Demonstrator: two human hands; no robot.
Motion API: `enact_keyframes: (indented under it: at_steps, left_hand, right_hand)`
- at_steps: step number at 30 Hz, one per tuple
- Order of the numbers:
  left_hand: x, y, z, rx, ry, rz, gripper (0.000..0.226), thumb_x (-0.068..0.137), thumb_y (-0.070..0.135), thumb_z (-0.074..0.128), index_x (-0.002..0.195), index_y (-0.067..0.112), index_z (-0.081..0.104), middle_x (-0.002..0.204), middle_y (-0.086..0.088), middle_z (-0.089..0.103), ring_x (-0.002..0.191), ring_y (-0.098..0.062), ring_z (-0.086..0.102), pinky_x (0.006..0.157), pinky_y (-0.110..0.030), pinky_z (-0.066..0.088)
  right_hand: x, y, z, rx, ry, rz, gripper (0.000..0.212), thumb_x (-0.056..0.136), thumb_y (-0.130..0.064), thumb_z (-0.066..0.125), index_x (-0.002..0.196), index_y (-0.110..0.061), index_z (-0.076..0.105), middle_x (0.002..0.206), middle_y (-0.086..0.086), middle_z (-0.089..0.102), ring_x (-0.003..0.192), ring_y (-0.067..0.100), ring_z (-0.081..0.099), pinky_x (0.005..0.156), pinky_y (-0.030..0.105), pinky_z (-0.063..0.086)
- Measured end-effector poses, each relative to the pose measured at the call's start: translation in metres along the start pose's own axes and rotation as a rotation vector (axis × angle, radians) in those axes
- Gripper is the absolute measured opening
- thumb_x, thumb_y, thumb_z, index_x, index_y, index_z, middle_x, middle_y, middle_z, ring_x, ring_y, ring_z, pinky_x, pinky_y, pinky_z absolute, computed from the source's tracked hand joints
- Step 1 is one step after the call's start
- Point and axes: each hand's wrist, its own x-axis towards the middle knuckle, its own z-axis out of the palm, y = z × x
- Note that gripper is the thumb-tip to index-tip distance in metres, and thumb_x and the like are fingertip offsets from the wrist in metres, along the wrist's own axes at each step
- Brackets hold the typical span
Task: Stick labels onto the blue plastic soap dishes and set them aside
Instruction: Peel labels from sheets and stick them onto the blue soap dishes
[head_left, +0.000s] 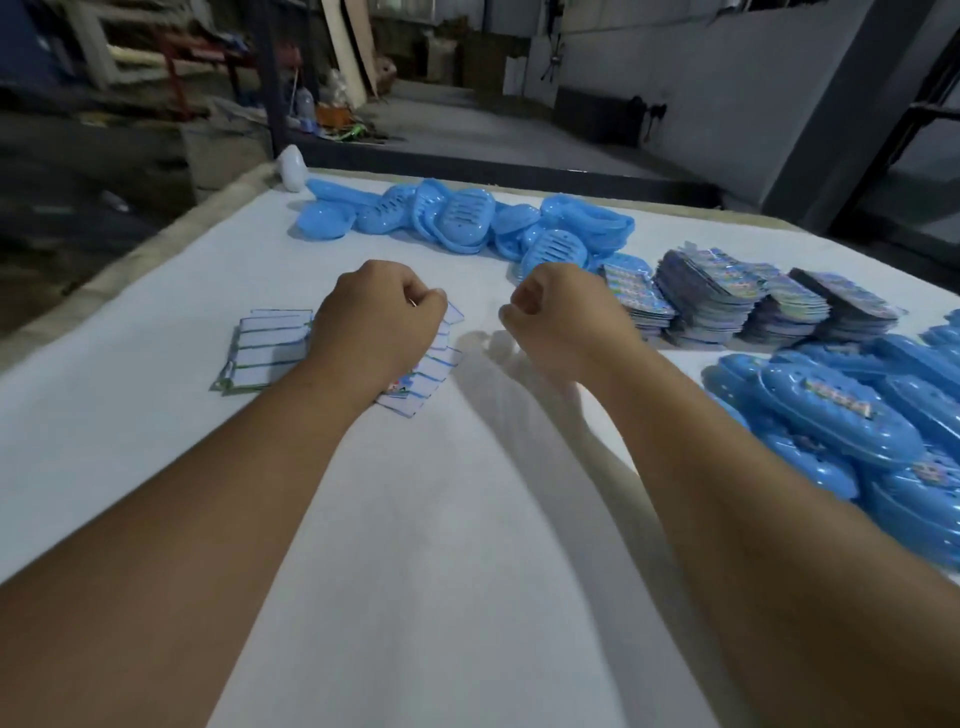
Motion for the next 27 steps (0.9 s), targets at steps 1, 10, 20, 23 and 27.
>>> enact_keyframes:
  at_steps: [1, 10, 20, 23, 27]
  left_hand:
    - [0.0, -0.002, 0.0, 0.009, -0.002, -0.006, 0.03, 0.09, 0.044, 0.063, 0.072, 0.02, 0.066, 0.075, 0.008, 0.068, 0.079, -0.022, 0.063, 0.076, -0.033, 0.052]
    - [0.024, 0.016, 0.019, 0.014, 0.01, 0.017, 0.015, 0.09, 0.04, 0.063, 0.084, 0.027, 0.064, 0.087, 0.009, 0.068, 0.086, -0.018, 0.063, 0.076, -0.03, 0.049]
    - [0.097, 0.08, 0.09, 0.167, -0.218, 0.14, 0.037, 0.079, 0.046, 0.074, 0.096, 0.013, 0.069, 0.1, -0.004, 0.069, 0.094, -0.023, 0.062, 0.083, -0.036, 0.053]
    - [0.107, 0.081, 0.105, 0.214, -0.23, 0.161, 0.05, 0.074, 0.051, 0.077, 0.105, 0.014, 0.065, 0.108, -0.003, 0.065, 0.102, -0.022, 0.059, 0.088, -0.038, 0.053]
    - [0.108, 0.08, 0.118, 0.24, -0.216, 0.16, 0.072, 0.067, 0.063, 0.08, 0.117, 0.016, 0.055, 0.117, -0.004, 0.06, 0.108, -0.024, 0.056, 0.09, -0.041, 0.051]
  right_hand:
    - [0.0, -0.002, 0.007, 0.013, -0.009, 0.009, 0.012, 0.089, -0.039, 0.062, 0.094, -0.028, 0.063, 0.098, -0.007, 0.07, 0.095, 0.02, 0.063, 0.08, 0.036, 0.053]
    - [-0.008, 0.0, 0.03, 0.138, 0.084, -0.054, 0.017, 0.089, -0.03, 0.061, 0.098, -0.023, 0.073, 0.105, -0.001, 0.073, 0.106, 0.025, 0.06, 0.09, 0.037, 0.048]
    - [-0.002, 0.01, 0.039, 0.013, 0.101, -0.021, 0.022, 0.093, -0.034, 0.051, 0.104, -0.027, 0.069, 0.113, 0.002, 0.065, 0.109, 0.027, 0.055, 0.101, 0.036, 0.03]
    - [0.001, 0.017, 0.036, 0.148, 0.107, 0.076, 0.023, 0.093, -0.028, 0.048, 0.102, -0.024, 0.068, 0.115, 0.002, 0.066, 0.113, 0.03, 0.053, 0.094, 0.034, 0.026]
    - [0.002, 0.017, 0.031, 0.319, 0.135, 0.156, 0.02, 0.094, -0.023, 0.05, 0.094, -0.024, 0.069, 0.112, 0.002, 0.068, 0.114, 0.031, 0.049, 0.09, 0.032, 0.033]
